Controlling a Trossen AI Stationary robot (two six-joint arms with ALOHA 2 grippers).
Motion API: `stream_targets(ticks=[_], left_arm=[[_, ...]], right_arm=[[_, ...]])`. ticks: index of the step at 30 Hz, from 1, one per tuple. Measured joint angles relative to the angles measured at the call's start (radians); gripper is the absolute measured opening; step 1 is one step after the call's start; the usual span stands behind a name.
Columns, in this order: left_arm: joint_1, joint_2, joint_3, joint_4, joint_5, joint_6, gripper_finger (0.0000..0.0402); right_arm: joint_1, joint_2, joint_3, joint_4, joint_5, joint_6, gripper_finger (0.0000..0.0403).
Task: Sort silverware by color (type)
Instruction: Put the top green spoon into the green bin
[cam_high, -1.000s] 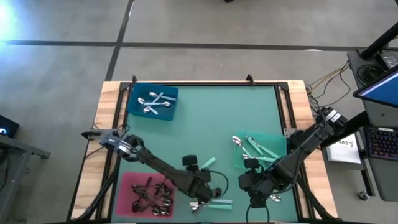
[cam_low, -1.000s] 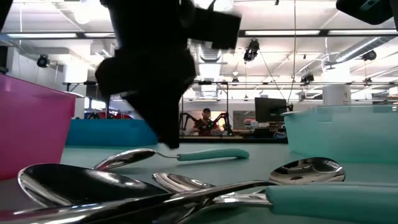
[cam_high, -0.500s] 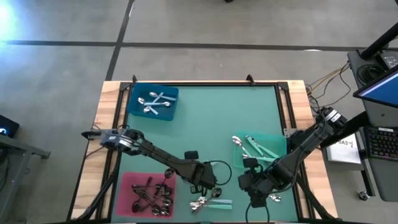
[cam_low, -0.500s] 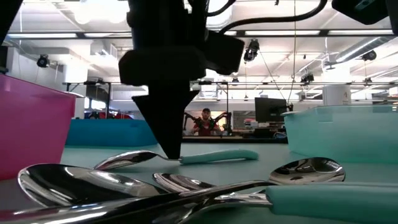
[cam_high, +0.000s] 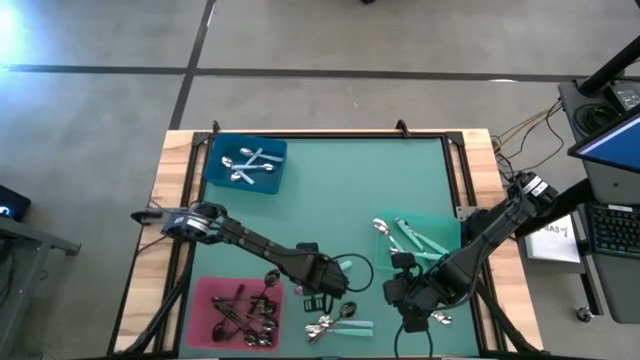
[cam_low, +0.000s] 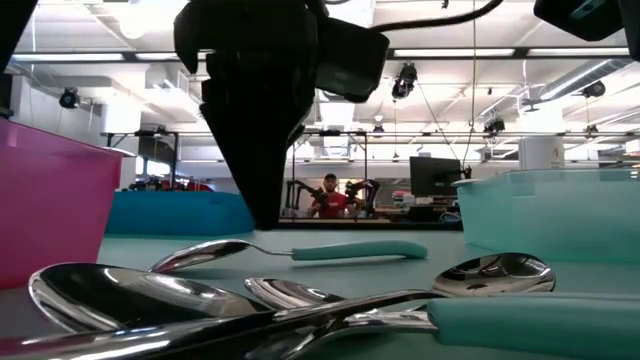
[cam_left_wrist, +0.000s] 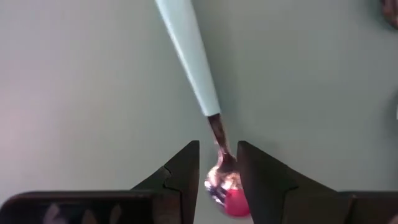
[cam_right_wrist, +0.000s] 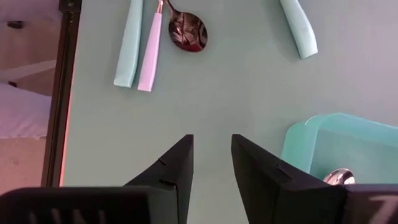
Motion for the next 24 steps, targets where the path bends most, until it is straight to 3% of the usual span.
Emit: stream_targets(ticks=[18,24], left_arm=[[0.048,-0.011,-0.159,0.202,0.073,-0.040,0.0093],[0.063,-0.010,-0.169,0.209,0.112,0.009,0.0055]], right_arm=[[0.000,0.000,0.000,-0.003,0.000,-0.001,0.0093],[0.001,0.000,0.000,-0.003,-0.001,0.015,0.0089]])
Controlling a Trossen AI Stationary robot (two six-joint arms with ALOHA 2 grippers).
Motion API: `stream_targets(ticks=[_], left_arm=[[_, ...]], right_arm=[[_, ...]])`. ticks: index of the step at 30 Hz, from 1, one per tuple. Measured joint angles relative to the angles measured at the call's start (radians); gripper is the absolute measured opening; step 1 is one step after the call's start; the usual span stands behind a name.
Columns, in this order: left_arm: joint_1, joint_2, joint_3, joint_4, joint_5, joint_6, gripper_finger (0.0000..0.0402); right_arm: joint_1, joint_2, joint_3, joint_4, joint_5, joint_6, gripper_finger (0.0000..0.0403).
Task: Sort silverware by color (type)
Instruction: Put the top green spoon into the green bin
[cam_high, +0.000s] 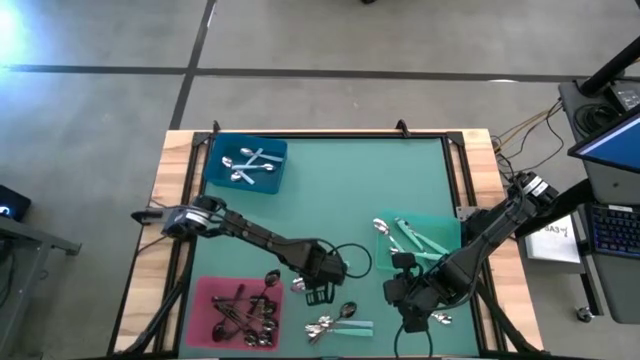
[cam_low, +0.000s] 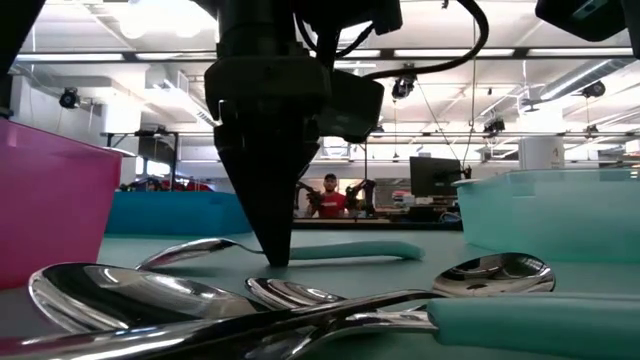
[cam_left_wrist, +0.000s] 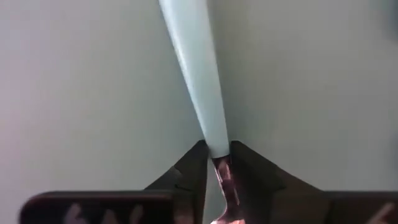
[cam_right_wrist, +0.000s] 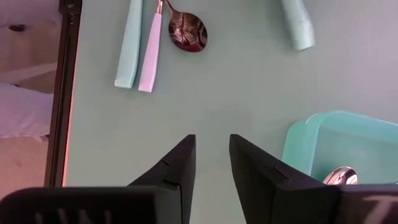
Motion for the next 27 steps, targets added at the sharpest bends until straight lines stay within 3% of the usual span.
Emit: stream_targets(ticks=[4,11,14,18,22,27], left_arm=[[0.007,0.001,-0.002,0.002,0.001,0.007,0.0016],[-0.002,-0.025,0.050,-0.086,-0.005,0.022,0.0014],[-0.018,-0.077,0.120,-0.089,-0.064,0.024,0.0013],[-0.053,-0.156,0.185,-0.104,-0.207,0.025,0.0012],[-0.102,-0.233,0.199,-0.115,-0.426,-0.007,0.0012],[-0.187,-0.320,0.174,-0.094,-0.755,-0.122,0.0014]], right_arm=[[0.000,0.000,0.000,0.000,0.000,0.006,0.0083],[0.000,0.000,0.003,-0.001,0.000,0.007,0.0070],[0.000,0.000,0.003,-0.003,0.003,-0.017,0.0066],[0.000,-0.001,-0.001,-0.072,0.083,-0.030,0.0064],[-0.011,-0.025,-0.009,-0.147,0.226,-0.031,0.0067],[-0.072,-0.112,-0.098,0.040,0.332,-0.074,0.0078]])
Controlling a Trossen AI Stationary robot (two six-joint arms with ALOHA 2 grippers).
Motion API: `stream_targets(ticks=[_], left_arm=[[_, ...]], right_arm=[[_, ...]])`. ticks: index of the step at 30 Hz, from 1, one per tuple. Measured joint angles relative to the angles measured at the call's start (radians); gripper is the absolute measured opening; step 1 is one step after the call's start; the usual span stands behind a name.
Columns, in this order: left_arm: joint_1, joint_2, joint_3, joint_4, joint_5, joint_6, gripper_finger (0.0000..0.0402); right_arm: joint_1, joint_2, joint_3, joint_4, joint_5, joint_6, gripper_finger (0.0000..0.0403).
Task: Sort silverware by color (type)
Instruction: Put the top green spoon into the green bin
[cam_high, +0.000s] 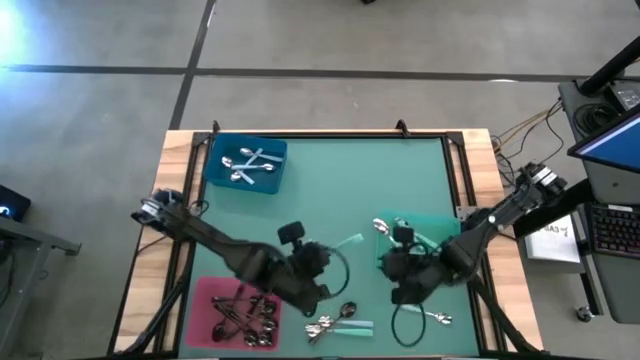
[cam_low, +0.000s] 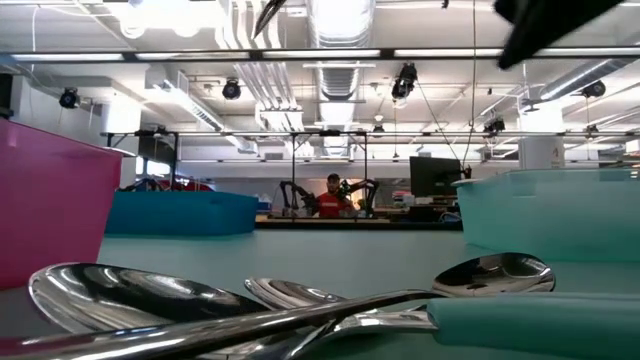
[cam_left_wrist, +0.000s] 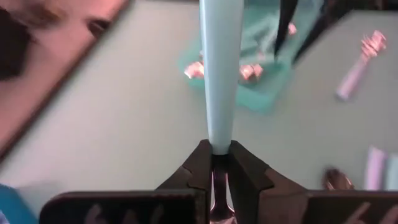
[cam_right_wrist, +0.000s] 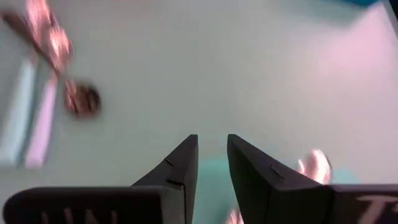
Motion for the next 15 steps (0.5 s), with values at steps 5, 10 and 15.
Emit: stream_targets(ticks=[5,10,15], left_arm=[[-0.078,-0.003,-0.016,0.104,-0.171,-0.059,0.0016],[-0.116,0.053,-0.018,0.190,-0.187,-0.090,0.0016],[-0.125,0.090,-0.018,0.236,-0.205,-0.126,0.0016]], right_arm=[[-0.102,-0.119,-0.199,0.486,-0.063,-0.129,0.0088],[-0.162,-0.207,-0.384,1.021,-0.130,-0.157,0.0095],[-0.163,-0.229,-0.492,1.397,-0.189,-0.205,0.0109]])
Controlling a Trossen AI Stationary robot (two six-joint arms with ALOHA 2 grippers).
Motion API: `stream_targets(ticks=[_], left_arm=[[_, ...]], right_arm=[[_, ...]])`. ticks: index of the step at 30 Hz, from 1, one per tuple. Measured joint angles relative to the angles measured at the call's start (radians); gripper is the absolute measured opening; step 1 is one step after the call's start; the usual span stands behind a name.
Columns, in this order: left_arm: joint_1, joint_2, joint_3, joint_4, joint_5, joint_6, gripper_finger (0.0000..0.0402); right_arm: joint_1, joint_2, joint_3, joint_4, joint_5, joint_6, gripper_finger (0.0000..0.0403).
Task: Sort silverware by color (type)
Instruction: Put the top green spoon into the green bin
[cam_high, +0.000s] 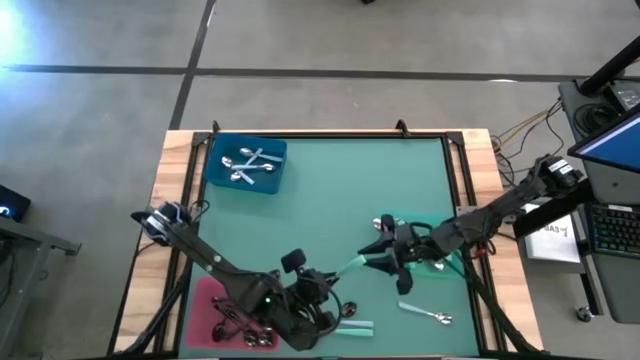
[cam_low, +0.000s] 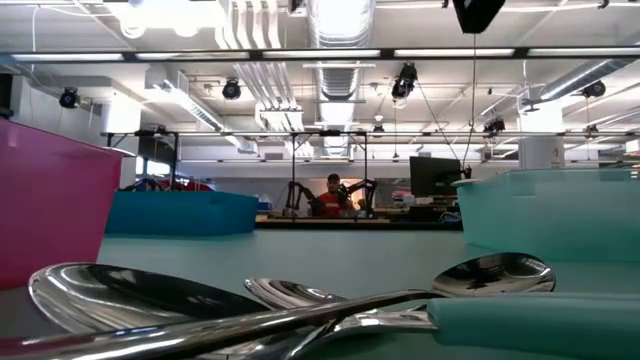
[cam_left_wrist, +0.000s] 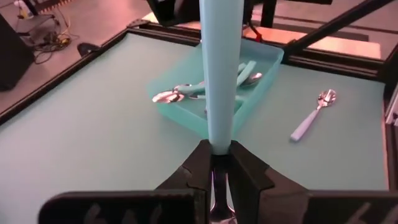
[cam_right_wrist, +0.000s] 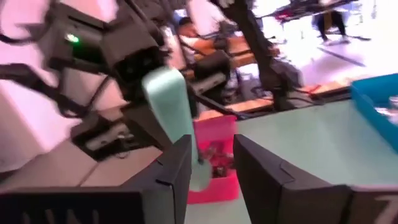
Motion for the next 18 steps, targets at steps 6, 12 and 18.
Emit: stream_targets(ticks=[6,12,18], left_arm=[[0.006,0.013,-0.001,0.053,-0.056,0.001,0.0016],[0.023,0.013,-0.010,0.079,-0.096,-0.005,0.0016],[0.035,0.013,-0.012,0.124,-0.121,0.009,0.0017]], right_arm=[[0.001,0.025,-0.012,0.006,-0.024,0.011,0.0145],[0.001,0.075,0.028,0.017,-0.021,-0.027,0.0183],[0.001,0.119,0.077,0.013,-0.020,-0.088,0.0193]])
